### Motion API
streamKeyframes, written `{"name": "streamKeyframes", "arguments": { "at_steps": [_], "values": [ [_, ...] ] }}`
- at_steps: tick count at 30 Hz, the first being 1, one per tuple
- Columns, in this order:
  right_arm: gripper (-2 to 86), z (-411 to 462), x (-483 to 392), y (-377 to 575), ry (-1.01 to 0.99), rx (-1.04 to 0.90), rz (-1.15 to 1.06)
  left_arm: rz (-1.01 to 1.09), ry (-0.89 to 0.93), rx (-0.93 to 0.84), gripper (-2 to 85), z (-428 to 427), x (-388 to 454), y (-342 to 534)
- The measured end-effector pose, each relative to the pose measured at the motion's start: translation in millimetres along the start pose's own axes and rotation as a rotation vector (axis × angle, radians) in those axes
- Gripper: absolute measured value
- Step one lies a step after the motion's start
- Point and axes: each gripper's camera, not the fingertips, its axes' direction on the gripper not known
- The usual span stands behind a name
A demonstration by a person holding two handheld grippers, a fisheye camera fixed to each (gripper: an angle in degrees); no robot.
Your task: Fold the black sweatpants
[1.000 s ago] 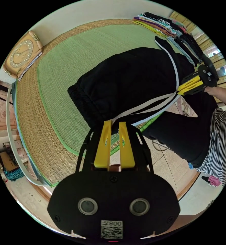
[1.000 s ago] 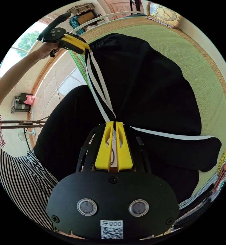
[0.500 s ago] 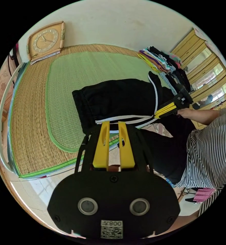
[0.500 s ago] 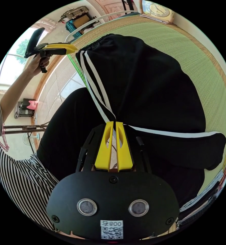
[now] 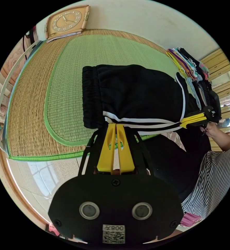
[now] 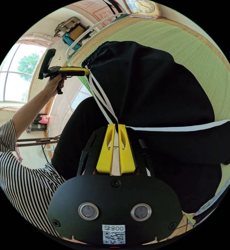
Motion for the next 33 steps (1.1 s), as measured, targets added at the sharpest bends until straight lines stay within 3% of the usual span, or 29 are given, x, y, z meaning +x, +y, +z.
{"name": "streamKeyframes", "arguments": {
  "at_steps": [14, 22, 26, 33],
  "values": [
    [0.1, -36, 55, 38, -0.105, 0.133, 0.092, -0.026, -0.073, -0.037, 0.1, 19, 35, 1],
    [0.1, -13, 94, 40, -0.051, 0.110, 0.183, -0.129, -0.077, 0.157, 0.3, -4, 74, 20],
    [0.2, -21, 108, 50, -0.145, 0.150, 0.215, -0.089, 0.155, 0.251, 1.1, 1, 113, 17],
    [1.4, -79, 147, 68, -0.057, 0.305, 0.300, 0.173, 0.418, 0.108, 6.3, 62, 232, -64]
  ]
}}
